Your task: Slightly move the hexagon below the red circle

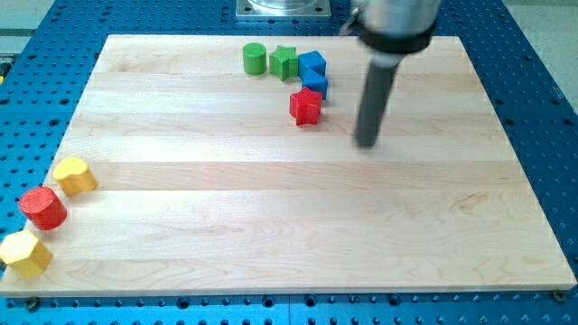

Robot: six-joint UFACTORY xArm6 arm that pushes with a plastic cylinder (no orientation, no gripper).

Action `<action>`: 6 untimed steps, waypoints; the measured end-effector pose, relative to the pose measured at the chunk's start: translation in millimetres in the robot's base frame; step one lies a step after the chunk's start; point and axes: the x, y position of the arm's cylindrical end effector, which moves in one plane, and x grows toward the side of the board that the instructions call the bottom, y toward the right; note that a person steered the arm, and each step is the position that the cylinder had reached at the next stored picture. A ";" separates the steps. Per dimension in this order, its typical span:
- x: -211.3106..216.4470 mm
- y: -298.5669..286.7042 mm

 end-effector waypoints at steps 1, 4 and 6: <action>87.2 -128.9; 158.8 -322.9; 158.3 -302.5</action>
